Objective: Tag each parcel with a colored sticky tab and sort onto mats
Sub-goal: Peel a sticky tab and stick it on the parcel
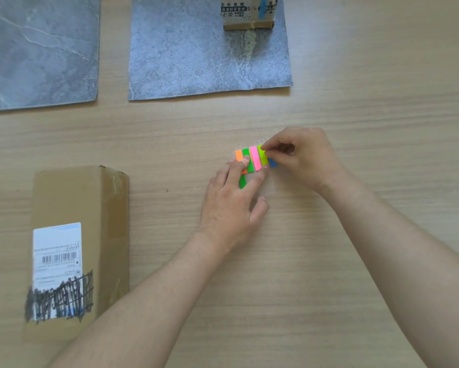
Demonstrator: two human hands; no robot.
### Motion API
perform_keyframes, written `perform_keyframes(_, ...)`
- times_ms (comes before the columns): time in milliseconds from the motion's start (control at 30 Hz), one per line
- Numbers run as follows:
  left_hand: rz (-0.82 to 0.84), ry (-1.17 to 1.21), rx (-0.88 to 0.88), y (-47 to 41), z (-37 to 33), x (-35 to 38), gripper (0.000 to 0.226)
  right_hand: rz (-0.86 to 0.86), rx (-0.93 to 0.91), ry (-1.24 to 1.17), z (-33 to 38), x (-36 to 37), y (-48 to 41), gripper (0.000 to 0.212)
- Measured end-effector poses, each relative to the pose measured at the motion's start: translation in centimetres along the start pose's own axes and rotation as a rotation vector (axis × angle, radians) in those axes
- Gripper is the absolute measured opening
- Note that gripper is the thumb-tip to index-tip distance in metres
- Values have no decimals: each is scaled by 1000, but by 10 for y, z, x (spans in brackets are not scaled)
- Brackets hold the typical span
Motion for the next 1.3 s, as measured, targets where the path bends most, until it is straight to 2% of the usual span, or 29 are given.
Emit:
perform_keyframes(133,-16,9,-6,-1,-2,-2,57,-142,168,-212,1,4,4,12)
perform_keyframes(200,-14,16,-7,-1,-3,-1,58,-304,267,-349,0,6,6,9)
perform_keyframes(300,-13,9,-2,0,-3,-1,59,-611,408,-720,-1,5,9,6)
perform_keyframes(400,-24,29,-1,-1,-5,-3,57,-702,404,-895,7,3,17,11)
perform_keyframes(533,-108,414,-81,-15,0,-25,41,-693,246,-820,31,5,34,22)
perform_keyframes(600,-251,553,-263,-18,5,-46,25,-680,155,-734,46,7,43,22)
perform_keyframes(633,-273,678,-387,-17,6,-57,20,-653,109,-698,53,9,48,22)
perform_keyframes(733,-117,1296,-668,-6,2,-84,24,-531,-33,-588,75,18,63,25)
perform_keyframes(800,-17,1489,-720,7,3,-98,23,-470,-126,-495,88,25,72,25)
perform_keyframes(933,31,1565,-759,41,15,-113,18,-411,-267,-357,110,38,92,18)
perform_keyframes(1000,41,1564,-760,60,23,-118,19,-402,-338,-283,124,45,103,16)
perform_keyframes(1133,33,1511,-730,99,44,-132,6,-389,-452,-179,156,66,125,16)
perform_keyframes(1200,-15,1455,-706,121,59,-138,5,-393,-467,-147,170,80,137,16)
perform_keyframes(1300,-83,1390,-653,157,85,-145,8,-446,-378,-202,190,102,161,16)
Point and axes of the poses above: each hand's wrist, its own y-axis away from the middle knuckle, its own x-axis out of the palm, z = x × y, the point moved 2 cm from there along -y, towards the middle knuckle, and after that the axes turned 7 degrees about -y, right-handed, at the moved point
